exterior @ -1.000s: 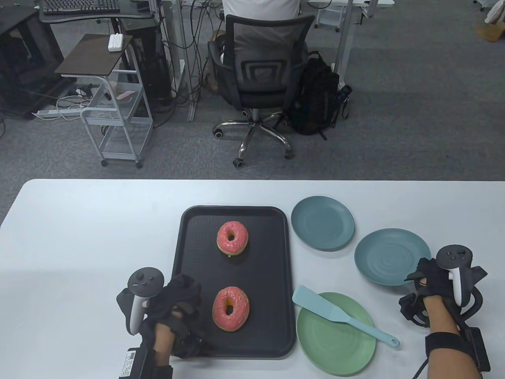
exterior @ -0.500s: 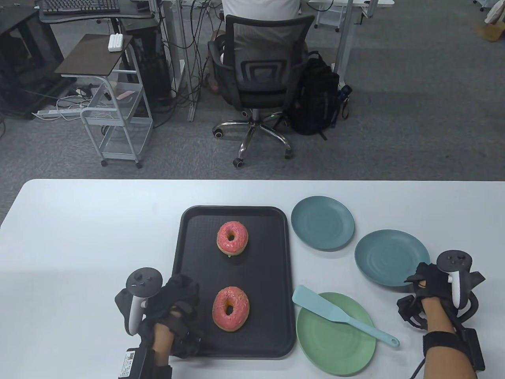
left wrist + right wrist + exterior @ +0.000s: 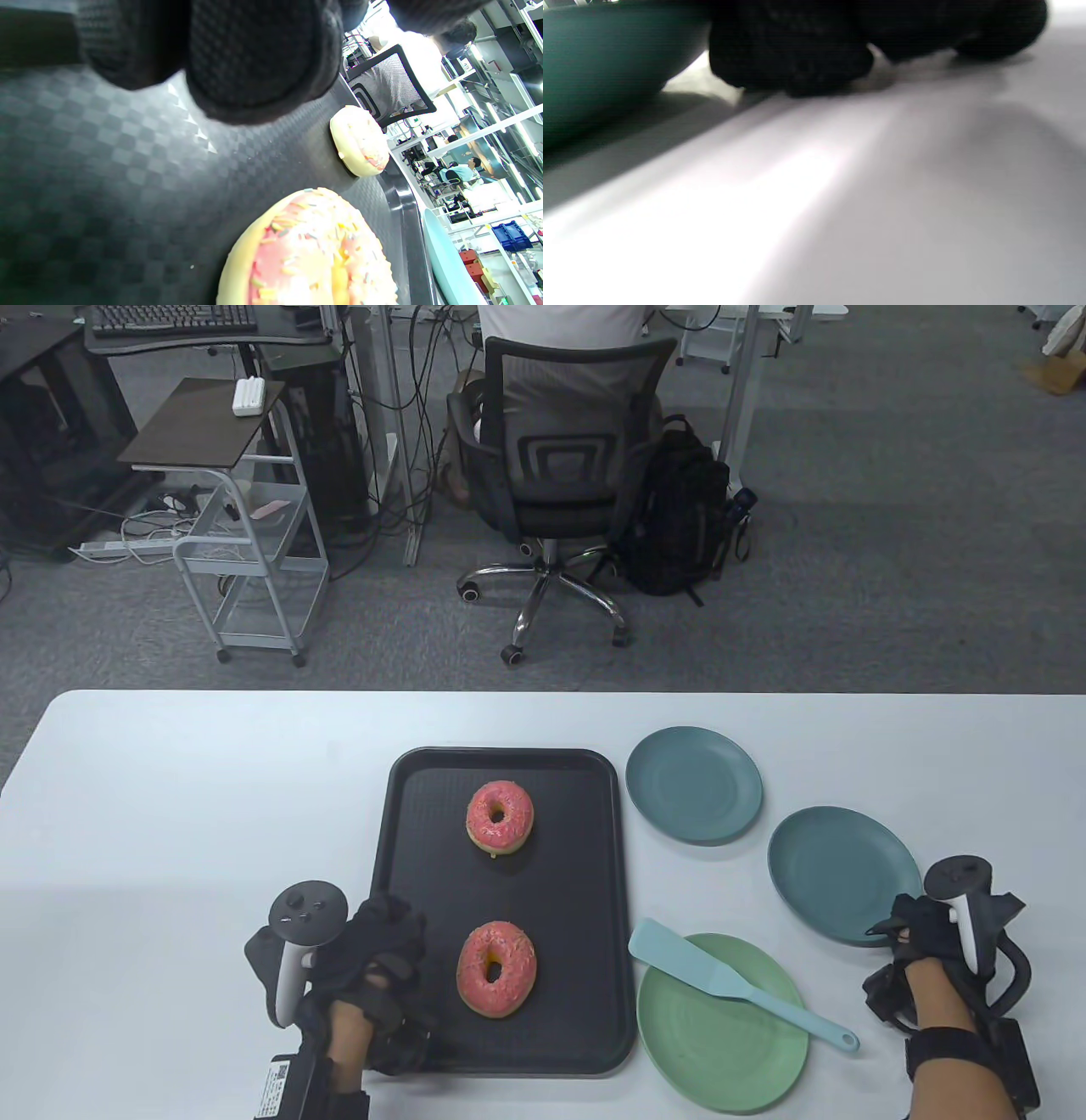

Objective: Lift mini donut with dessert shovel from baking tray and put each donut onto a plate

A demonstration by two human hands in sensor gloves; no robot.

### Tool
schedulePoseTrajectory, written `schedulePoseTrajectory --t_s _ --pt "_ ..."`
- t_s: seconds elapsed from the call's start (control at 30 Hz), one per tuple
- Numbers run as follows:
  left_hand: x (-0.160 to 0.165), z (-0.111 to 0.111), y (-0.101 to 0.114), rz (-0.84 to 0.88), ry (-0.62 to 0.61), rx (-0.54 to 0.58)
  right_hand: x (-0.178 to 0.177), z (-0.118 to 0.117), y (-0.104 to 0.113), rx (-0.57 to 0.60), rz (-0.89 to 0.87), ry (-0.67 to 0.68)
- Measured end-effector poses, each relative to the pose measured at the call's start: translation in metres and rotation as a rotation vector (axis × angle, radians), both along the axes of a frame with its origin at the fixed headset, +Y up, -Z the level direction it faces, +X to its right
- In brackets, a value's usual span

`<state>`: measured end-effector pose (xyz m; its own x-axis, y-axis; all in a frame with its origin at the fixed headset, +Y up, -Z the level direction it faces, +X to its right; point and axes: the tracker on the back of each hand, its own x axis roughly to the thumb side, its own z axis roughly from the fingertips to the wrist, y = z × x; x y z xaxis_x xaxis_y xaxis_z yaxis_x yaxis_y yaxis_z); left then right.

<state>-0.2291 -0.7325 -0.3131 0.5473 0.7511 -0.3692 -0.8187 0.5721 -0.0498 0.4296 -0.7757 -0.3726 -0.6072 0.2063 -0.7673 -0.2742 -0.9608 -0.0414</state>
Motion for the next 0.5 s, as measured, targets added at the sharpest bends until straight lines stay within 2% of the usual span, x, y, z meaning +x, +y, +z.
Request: schedulePoseTrajectory --t_s 0.17,0.33,0.4,0.5 --pt "-0.001 0.000 0.000 0.005 0.003 0.000 -0.003 0.003 0.000 -0.016 0.047 0.003" --pt "-0.004 0.001 0.001 0.008 0.012 -0.001 0.000 0.014 0.015 0.012 0.062 0.003" --pt "-0.006 0.001 0.001 -0.012 0.029 0.000 -0.008 0.018 0.029 0.084 0.072 0.074" --pt "-0.008 0.002 0.001 -0.096 0.055 -0.014 -0.037 0.027 0.050 0.163 -0.004 0.358"
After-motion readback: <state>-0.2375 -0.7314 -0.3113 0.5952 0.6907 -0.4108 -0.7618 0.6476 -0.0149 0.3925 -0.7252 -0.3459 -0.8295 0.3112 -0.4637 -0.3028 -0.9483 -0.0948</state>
